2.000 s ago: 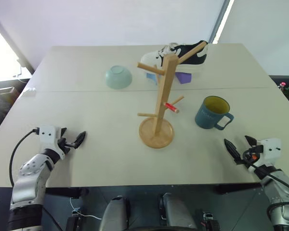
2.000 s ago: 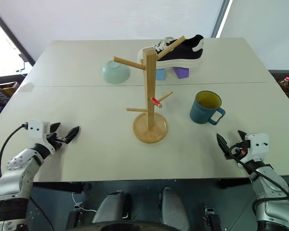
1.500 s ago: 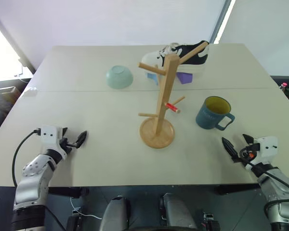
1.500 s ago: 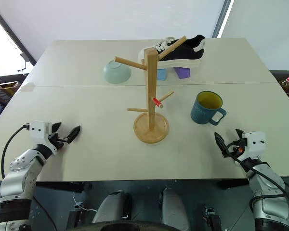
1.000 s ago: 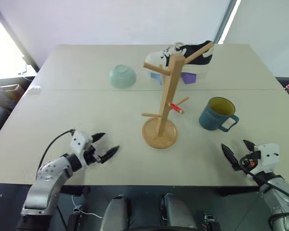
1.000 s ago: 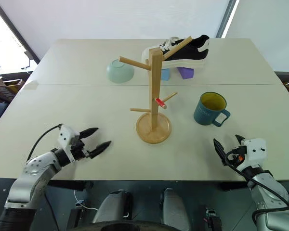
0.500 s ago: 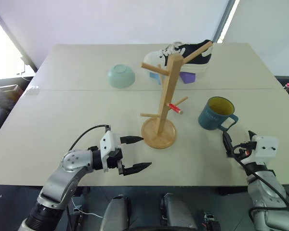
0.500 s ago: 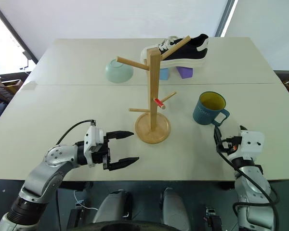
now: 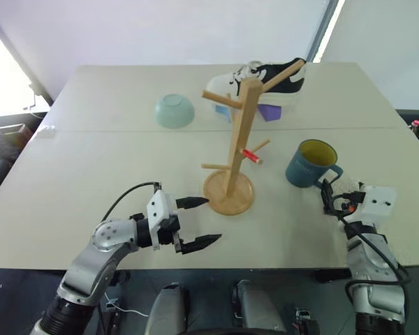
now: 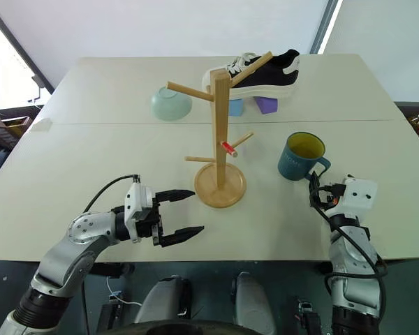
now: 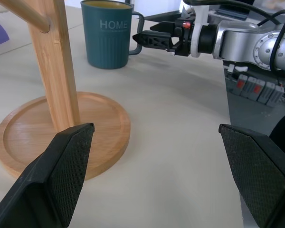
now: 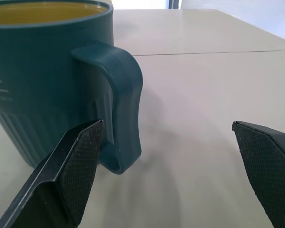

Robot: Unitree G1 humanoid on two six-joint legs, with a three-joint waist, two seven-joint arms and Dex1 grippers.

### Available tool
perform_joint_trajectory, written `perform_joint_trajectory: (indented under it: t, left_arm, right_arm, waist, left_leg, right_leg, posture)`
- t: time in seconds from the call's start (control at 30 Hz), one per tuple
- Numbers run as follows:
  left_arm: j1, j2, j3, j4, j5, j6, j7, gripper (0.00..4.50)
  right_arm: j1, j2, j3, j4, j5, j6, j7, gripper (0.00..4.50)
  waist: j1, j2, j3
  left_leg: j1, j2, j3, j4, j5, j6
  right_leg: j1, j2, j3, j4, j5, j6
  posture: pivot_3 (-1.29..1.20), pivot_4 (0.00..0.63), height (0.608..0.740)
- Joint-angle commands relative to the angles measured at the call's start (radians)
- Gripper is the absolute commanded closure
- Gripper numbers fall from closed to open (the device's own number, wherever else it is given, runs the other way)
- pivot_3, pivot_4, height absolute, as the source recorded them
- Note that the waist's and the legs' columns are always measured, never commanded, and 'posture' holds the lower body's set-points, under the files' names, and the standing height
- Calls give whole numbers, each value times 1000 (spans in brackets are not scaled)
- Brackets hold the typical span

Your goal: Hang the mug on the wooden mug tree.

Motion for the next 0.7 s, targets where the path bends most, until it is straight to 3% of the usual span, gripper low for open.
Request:
perform_joint_trajectory:
  t: [0.03, 0.43, 0.53, 0.7]
  left_arm:
    - [4, -1, 9, -45, -10, -14, 7, 0]
    - [-9, -6, 6, -46, -11, -8, 22, 0]
    - [-10, -8, 6, -47, -11, -7, 26, 0]
    - [-10, -8, 9, -49, -11, -8, 33, 0]
  right_arm:
    - [-32, 0, -2, 3, -6, -6, -15, 50]
    - [-98, 20, -8, 66, 24, 31, -44, 50]
    - [-106, 19, -5, 77, 31, 32, -35, 846]
    - [-106, 24, 3, 92, 48, 30, -3, 3350]
  waist:
    - [0, 0, 0]
    - [-1, 0, 0]
    - [-2, 0, 0]
    - [-2, 0, 0]
  left_leg:
    - [0, 0, 0, 0, 0, 0]
    - [1, 0, 1, 0, 0, 0]
    - [1, 0, 1, 0, 0, 0]
    - [1, 0, 1, 0, 0, 0]
  right_leg:
    - [0, 0, 0, 0, 0, 0]
    - [0, 1, 1, 1, 0, 0]
    - [0, 2, 2, 1, 0, 0]
    - [0, 2, 2, 1, 0, 0]
  posture:
    - [0, 150, 740]
    - [0, 150, 740]
    - [0, 150, 740]
    - [0, 150, 740]
